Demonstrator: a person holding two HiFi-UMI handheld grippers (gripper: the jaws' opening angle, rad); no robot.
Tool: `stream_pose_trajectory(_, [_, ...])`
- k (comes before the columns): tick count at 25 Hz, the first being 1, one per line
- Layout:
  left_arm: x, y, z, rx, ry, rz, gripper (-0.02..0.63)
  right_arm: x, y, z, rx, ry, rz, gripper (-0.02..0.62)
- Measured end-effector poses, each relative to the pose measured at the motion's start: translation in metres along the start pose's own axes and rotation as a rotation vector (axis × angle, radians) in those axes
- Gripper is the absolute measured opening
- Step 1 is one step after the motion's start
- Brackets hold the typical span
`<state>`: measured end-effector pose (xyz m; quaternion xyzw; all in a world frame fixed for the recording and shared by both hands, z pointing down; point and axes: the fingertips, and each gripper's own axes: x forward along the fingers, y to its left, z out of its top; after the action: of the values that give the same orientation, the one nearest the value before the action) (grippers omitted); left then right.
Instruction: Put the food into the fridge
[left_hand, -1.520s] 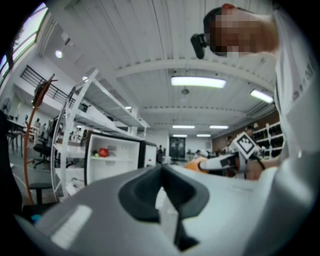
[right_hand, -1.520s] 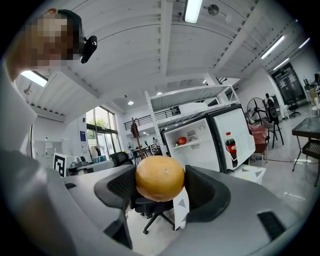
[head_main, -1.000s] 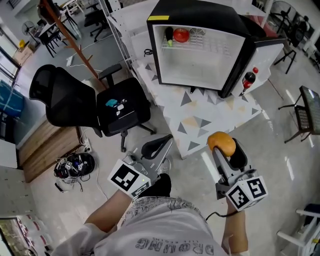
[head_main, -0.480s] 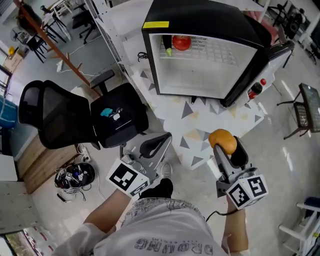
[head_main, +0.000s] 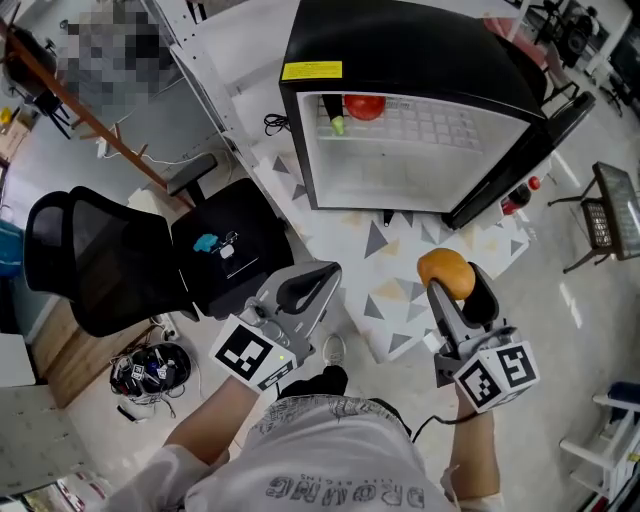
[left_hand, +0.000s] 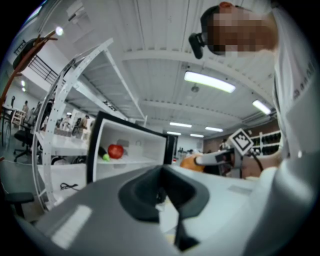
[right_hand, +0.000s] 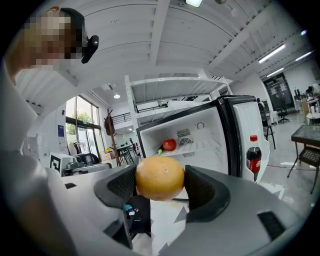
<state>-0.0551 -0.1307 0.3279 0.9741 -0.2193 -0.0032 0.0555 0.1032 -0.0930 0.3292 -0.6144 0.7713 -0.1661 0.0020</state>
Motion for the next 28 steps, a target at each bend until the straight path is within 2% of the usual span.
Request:
stream_pose_trajectory(10, [0.013,0.027,0.004,0.007,-0.002,-0.021,0.007,0.027,-0.01,0.02,-0.038,-0.021,-0.037,0.299])
stream_pose_trajectory(28, [0.054,0.055,0.007,0.024,0.023,0.031,0.006,0.092,-0.064,0.056,-0.138,-0.079,-0.066,0.299])
